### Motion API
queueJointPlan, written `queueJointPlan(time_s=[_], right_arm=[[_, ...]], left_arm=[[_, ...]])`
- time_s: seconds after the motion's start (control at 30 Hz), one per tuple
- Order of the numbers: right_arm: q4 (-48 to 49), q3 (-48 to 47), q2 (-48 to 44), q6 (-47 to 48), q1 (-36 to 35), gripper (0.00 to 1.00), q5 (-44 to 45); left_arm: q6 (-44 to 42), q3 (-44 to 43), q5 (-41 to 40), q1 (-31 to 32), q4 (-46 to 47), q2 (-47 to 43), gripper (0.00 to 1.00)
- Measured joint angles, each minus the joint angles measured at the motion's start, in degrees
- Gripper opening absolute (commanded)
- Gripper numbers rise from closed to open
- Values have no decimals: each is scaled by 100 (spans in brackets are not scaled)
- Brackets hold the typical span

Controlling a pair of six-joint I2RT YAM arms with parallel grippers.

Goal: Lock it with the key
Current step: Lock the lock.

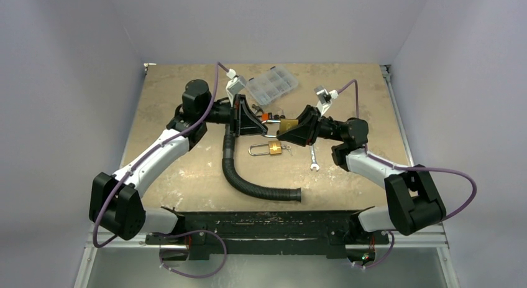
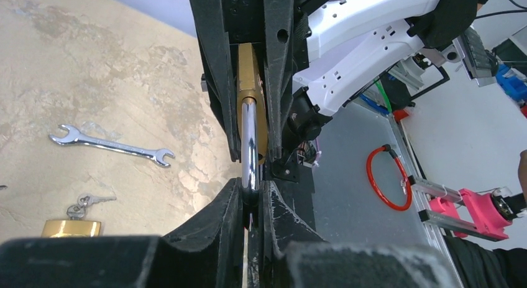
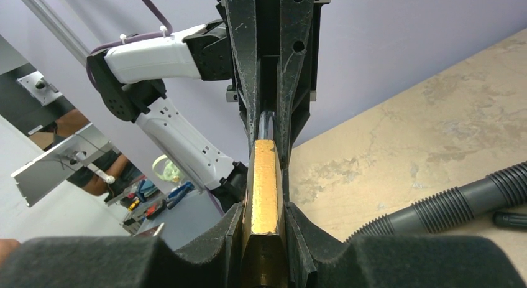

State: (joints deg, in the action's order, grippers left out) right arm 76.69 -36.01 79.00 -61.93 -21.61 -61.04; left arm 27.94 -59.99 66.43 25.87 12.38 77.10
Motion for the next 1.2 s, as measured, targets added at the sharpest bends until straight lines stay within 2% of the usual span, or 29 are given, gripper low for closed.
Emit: queueJointPlan(time_s=[1.2], right_arm=[[-601, -133, 280, 278, -144, 0, -514]], left_arm=[[103, 0, -17, 243, -35, 282, 0]])
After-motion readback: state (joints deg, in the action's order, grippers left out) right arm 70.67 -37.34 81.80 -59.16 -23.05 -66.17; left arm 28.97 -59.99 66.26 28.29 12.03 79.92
